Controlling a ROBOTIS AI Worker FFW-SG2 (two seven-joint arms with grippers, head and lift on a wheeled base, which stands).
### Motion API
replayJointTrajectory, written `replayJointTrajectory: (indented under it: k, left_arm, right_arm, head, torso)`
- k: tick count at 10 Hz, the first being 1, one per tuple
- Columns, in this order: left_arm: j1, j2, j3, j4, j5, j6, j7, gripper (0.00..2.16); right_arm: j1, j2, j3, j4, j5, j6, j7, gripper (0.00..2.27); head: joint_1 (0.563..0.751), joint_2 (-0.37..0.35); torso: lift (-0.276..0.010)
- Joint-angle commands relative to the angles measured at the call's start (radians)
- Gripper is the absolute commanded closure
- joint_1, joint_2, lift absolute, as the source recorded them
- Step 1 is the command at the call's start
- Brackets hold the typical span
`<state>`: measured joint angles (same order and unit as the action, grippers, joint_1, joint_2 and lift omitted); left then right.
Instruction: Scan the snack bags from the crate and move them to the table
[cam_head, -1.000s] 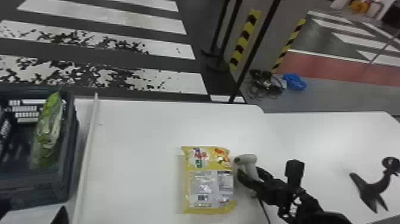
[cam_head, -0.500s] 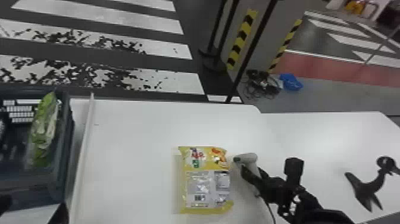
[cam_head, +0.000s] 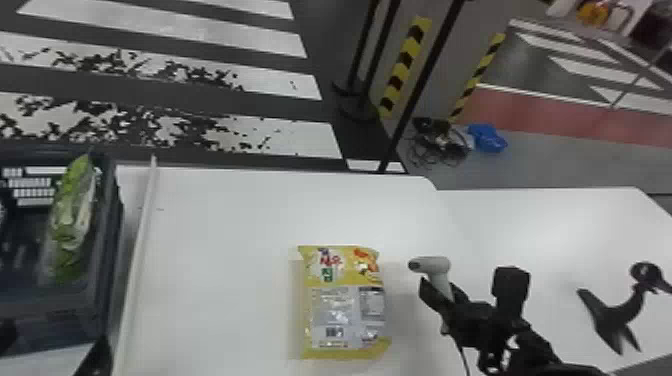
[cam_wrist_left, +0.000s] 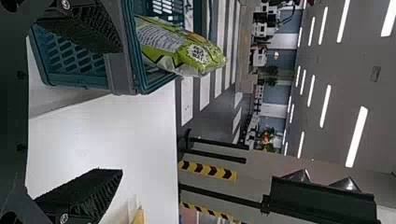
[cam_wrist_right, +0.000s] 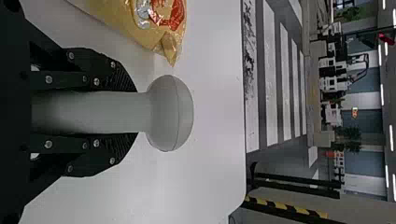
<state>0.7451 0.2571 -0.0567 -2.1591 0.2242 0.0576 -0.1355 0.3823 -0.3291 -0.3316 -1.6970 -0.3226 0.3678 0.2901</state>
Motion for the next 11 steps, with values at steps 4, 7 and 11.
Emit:
replayJointTrajectory:
  k: [4, 7, 11]
  left_arm:
    - [-0.016, 0.028, 0.003, 0.010, 0.034, -0.003, -0.001, 0.08]
    - [-0.018, 0.039, 0.005, 0.010, 0.043, -0.003, -0.001, 0.08]
    - [-0.024, 0.044, 0.005, 0.019, 0.057, -0.018, -0.006, 0.08]
  right_arm:
    - [0.213, 0.122, -0.080, -0.302, -0.065, 0.116, -0.111, 2.24]
    - [0.309, 0.193, -0.076, -0.409, -0.093, 0.116, -0.144, 2.24]
    - [0.440, 0.260, 0.039, -0.526, -0.082, 0.070, -0.195, 2.24]
  head:
    - [0.695, -0.350]
    - [0.695, -0.350]
    - [0.695, -0.319]
  torso:
    - [-0.095]
    - [-0.095]
    - [-0.095]
